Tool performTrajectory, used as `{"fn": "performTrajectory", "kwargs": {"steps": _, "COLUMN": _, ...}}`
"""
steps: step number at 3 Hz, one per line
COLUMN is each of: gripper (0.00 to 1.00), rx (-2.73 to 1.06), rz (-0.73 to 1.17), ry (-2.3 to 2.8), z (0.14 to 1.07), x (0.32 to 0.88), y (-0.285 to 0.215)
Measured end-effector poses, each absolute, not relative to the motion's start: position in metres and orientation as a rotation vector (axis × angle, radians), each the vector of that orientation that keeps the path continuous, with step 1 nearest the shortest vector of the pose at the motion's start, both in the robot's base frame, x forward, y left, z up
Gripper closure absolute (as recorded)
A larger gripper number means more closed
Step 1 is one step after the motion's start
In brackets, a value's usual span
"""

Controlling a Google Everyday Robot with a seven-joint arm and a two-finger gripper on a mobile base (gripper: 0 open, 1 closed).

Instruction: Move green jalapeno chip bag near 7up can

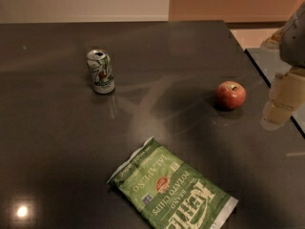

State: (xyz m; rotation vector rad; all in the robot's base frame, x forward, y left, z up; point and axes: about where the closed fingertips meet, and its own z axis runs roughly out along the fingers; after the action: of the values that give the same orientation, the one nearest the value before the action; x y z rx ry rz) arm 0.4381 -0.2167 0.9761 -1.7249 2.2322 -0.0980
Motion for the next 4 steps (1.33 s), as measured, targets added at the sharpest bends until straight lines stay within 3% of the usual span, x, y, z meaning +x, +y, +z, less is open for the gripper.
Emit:
{"fn": "performTrajectory", "kwargs": {"steps": 2, "gripper": 0.0, "rx": -1.775, "rz": -0.07, "ry": 2.164, "z": 0.976, "x": 0.436, "y": -0.199}}
{"fn": "performTrajectory", "kwargs": {"steps": 4, "gripper": 0.0, "rx": -1.973, "rz": 0.085, "ry": 1.916, "z": 0.956, "x": 0.419, "y": -0.135}}
